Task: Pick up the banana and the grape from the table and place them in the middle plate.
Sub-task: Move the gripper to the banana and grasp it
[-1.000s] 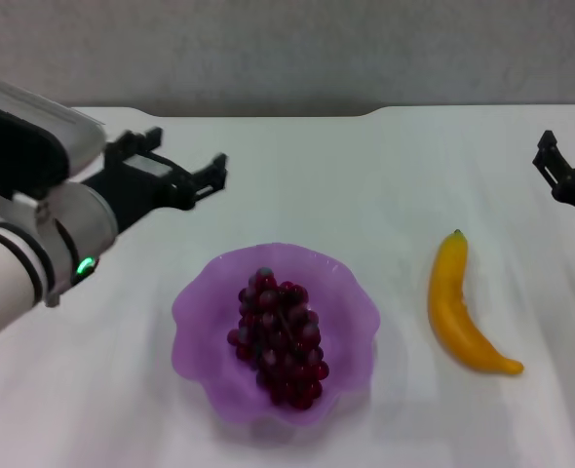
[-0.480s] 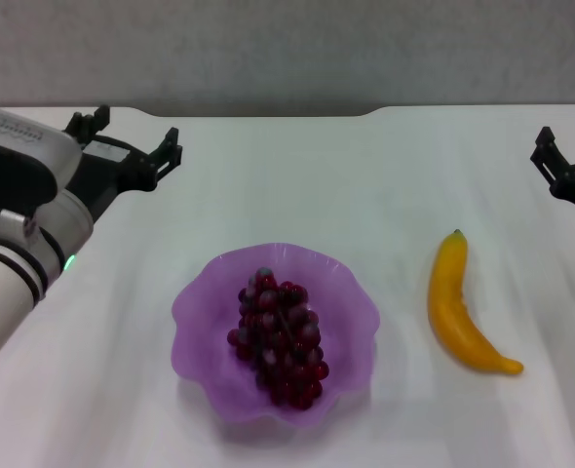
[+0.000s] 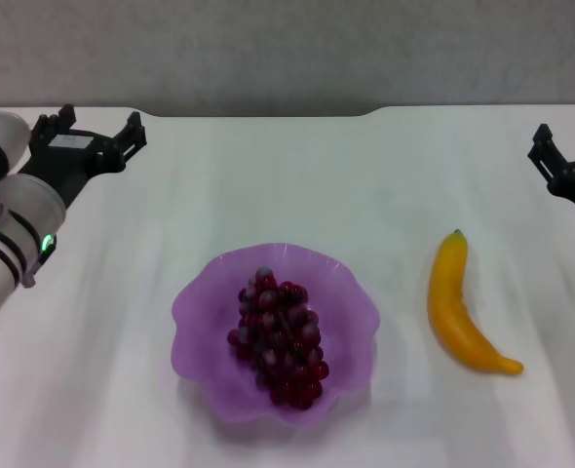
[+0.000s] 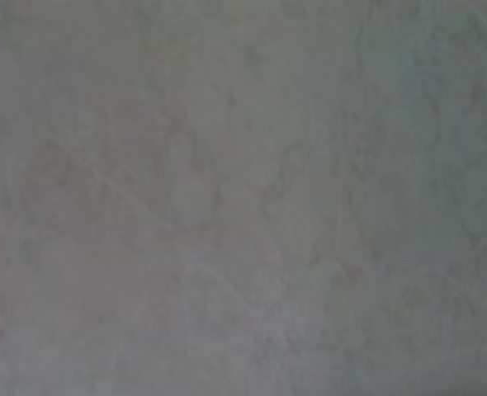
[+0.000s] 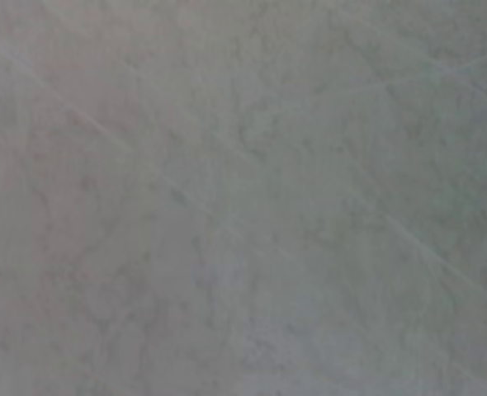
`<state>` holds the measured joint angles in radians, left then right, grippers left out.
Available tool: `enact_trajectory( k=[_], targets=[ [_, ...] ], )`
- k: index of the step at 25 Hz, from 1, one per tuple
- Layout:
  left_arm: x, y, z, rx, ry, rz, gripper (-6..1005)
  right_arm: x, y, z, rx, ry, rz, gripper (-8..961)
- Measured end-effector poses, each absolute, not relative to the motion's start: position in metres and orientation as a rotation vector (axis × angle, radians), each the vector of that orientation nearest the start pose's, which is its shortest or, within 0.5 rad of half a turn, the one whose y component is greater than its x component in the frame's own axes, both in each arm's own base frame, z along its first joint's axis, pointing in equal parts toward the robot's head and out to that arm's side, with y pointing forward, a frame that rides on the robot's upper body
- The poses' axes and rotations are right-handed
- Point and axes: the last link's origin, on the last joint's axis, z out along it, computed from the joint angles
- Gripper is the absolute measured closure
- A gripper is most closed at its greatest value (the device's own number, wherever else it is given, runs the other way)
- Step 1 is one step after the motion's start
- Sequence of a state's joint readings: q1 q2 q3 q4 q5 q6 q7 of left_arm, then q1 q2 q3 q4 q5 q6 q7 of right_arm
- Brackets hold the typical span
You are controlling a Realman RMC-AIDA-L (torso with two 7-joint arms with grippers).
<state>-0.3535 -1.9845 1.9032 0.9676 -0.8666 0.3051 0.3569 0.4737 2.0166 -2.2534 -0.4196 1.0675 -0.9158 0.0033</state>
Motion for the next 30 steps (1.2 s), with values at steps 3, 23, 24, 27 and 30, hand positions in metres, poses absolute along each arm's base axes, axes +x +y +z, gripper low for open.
enact_trajectory(
  k=[3, 23, 24, 27, 30],
  targets=[
    [-0.247, 0.41, 0.012, -1.714, -0.691, -0.569, 119, 0.304, 0.377, -0.005, -1.498, 0.684, 0.711, 71],
    [-0.266, 0.426, 0.017, -1.753, -0.762, -0.467, 118, 0.297, 0.383, -0.02, -1.56, 0.764, 0.683, 71],
    [-0.267, 0.424, 0.016, -1.755, -0.758, -0.462, 118, 0.297, 0.383, -0.02, -1.56, 0.764, 0.683, 71],
    [-0.27, 0.422, 0.014, -1.76, -0.756, -0.443, 118, 0.29, 0.388, -0.03, -1.595, 0.833, 0.663, 71],
    [-0.271, 0.421, 0.012, -1.765, -0.758, -0.435, 118, 0.286, 0.397, -0.032, -1.62, 0.884, 0.598, 71]
  ],
)
